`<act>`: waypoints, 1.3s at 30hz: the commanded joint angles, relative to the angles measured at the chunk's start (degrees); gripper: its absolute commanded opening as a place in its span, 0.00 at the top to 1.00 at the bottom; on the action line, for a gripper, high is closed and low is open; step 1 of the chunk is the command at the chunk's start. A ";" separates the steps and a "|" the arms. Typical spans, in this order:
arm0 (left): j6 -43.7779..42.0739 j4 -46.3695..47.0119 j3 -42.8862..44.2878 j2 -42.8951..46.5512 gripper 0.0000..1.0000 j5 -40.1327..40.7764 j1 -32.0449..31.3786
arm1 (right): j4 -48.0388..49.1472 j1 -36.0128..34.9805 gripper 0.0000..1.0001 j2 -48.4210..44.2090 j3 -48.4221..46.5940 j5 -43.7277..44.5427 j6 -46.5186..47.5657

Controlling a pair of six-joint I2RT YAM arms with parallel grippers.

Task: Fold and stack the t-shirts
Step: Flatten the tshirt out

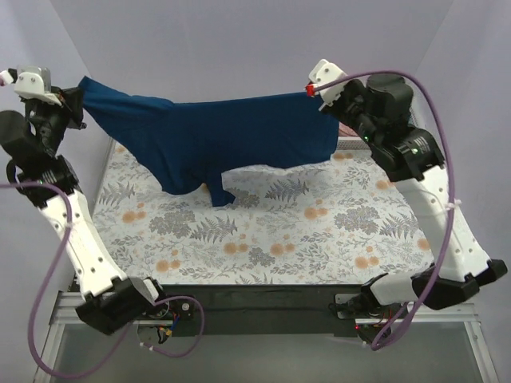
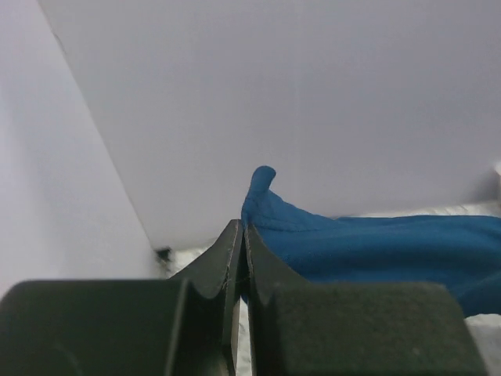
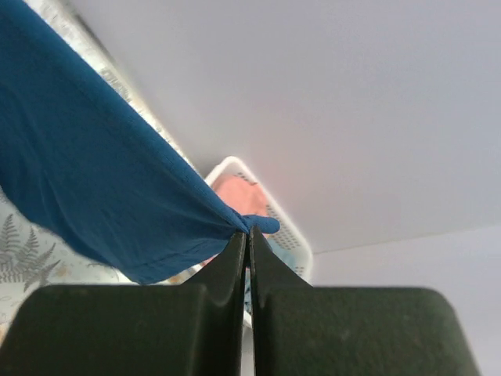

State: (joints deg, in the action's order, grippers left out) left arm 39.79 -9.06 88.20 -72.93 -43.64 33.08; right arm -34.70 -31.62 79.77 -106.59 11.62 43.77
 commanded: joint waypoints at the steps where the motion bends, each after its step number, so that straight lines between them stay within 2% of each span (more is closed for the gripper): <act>1: 0.38 13.95 -4.43 15.31 1.00 14.34 0.67 | 0.86 0.33 0.99 -8.12 -2.58 6.14 -1.49; 5: -3.48 16.53 -4.36 20.27 1.00 23.85 0.67 | 1.91 0.24 0.99 -14.63 -2.92 6.31 -1.85; 7: -3.76 13.91 0.53 20.28 1.00 26.48 0.67 | 3.22 0.24 0.99 -17.62 -3.63 6.49 -1.67; 10: -2.79 11.27 5.56 19.40 1.00 26.15 0.76 | 4.90 0.24 0.99 -20.17 -5.12 6.31 -1.58; 13: -2.44 9.33 14.34 16.77 1.00 25.80 0.67 | 6.92 0.33 0.99 -20.88 -7.40 6.93 -1.41; 14: -2.96 6.37 19.41 15.72 1.00 25.80 0.76 | 8.23 0.33 0.99 -20.79 -7.76 7.19 -1.06; 16: -5.06 2.67 24.01 12.03 1.00 25.97 0.67 | 9.64 0.33 0.99 -20.35 -7.76 7.45 1.14; 18: -6.21 0.37 28.05 9.39 1.00 26.84 0.67 | 12.53 0.24 0.99 -19.57 -6.45 8.15 3.15; 20: -7.70 -1.74 28.08 7.28 1.00 26.15 0.67 | 14.91 0.33 0.99 -19.21 -3.03 8.33 5.70; 24: -9.02 -2.98 20.28 8.23 1.00 17.47 0.67 | 18.70 0.33 0.99 -17.20 3.83 8.16 8.09; 25: -9.12 -2.55 14.86 8.76 1.00 13.36 0.67 | 20.01 0.33 0.99 -16.84 5.84 7.90 8.61; 27: -9.99 -2.19 9.29 10.43 1.00 10.43 0.67 | 22.38 0.41 0.99 -16.57 12.86 6.85 9.66; 28: -10.08 -1.84 3.09 10.87 1.00 8.07 0.76 | 25.00 0.76 0.99 -16.40 15.33 6.32 10.10; 30: -10.78 -1.93 -5.09 10.00 1.00 6.12 0.67 | 28.96 2.16 0.99 -15.61 25.76 3.96 10.99; 31: -11.05 -1.75 -7.41 10.00 1.00 5.76 0.67 | 29.68 2.87 0.99 -15.00 25.81 2.81 10.99; 32: -11.49 -1.66 -9.78 9.30 1.00 5.23 0.32 | 30.30 3.75 0.99 -14.03 29.73 1.58 10.90; 34: -13.50 -0.62 -13.22 5.61 1.00 6.89 -1.25 | 32.58 6.02 0.99 -9.82 33.00 -1.06 10.81; 36: -15.70 0.27 -17.35 0.54 1.00 11.72 -5.64 | 35.91 7.27 0.99 -3.87 35.38 -2.82 10.90; 37: -17.10 2.36 -18.58 -1.32 1.00 14.26 -9.14 | 36.97 8.23 0.99 -1.65 35.57 -3.18 10.90; 39: -18.25 4.22 -20.17 -5.80 1.00 18.92 -12.24 | 39.26 8.59 0.99 5.72 33.83 -3.44 10.55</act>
State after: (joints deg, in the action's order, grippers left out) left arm 26.30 -8.97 69.65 -75.79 -32.12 25.50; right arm -5.54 -24.86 80.25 -71.11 8.60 53.89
